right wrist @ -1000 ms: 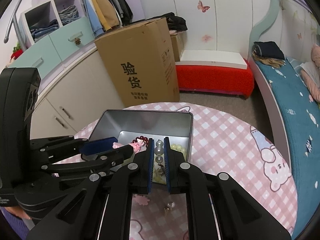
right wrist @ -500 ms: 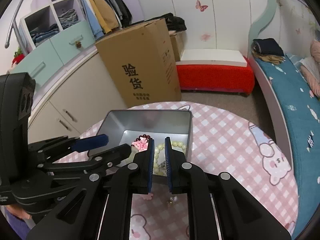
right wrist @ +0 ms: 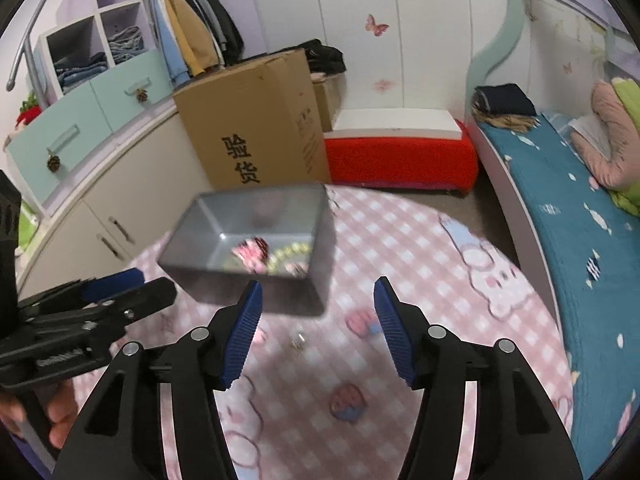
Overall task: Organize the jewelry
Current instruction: 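Move both grippers back over the last charms on the table, then close the left gripper on a pink charm while the right grips a pearl keychain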
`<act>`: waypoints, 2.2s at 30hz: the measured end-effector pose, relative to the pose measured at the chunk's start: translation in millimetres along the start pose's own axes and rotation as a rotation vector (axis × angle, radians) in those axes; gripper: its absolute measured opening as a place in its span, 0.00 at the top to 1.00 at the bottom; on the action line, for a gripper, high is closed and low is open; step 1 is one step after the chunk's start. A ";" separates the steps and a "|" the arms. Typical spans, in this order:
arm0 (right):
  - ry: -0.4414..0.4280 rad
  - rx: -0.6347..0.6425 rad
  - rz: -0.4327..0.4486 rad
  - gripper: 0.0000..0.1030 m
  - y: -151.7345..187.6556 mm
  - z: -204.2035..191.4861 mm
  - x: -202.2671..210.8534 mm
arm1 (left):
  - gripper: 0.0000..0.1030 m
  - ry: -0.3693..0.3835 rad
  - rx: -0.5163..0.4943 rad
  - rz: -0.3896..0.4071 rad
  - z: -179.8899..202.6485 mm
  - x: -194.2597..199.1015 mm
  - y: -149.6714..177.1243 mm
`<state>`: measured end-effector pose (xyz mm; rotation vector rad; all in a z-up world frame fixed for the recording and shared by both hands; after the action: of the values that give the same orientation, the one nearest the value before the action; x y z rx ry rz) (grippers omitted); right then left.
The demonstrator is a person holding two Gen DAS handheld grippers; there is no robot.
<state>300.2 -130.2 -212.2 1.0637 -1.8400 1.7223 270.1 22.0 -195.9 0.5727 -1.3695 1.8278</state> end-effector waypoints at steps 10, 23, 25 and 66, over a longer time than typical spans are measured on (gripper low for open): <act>0.002 -0.039 -0.089 0.45 45.2 25.9 -20.6 | 0.41 -0.101 0.027 -0.073 7.1 -48.3 29.3; -0.044 -0.045 -0.103 0.39 48.6 31.9 -29.9 | 0.41 -0.219 -0.056 -0.089 14.4 -75.7 23.8; -0.050 -0.037 -0.107 0.39 47.9 30.4 -31.4 | 0.43 -0.225 -0.077 -0.092 14.3 -75.7 24.5; 0.010 0.128 -0.082 0.92 50.8 -28.5 -36.9 | 0.43 -0.006 -0.069 0.023 -24.2 -11.5 52.3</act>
<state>279.5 -95.9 -268.3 1.1607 -1.6747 1.8142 237.9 34.5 -243.4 0.5285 -1.4425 1.7903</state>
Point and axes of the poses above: each gripper's, at about its wrist camera, not at the fingertips, and x roughly against the way its jaws point, z to its right, y to its underside, the point moved 8 cm from there along -x, roughly the way its jaws point, and after that the axes turned 4 degrees about y, right-handed, at the moved point
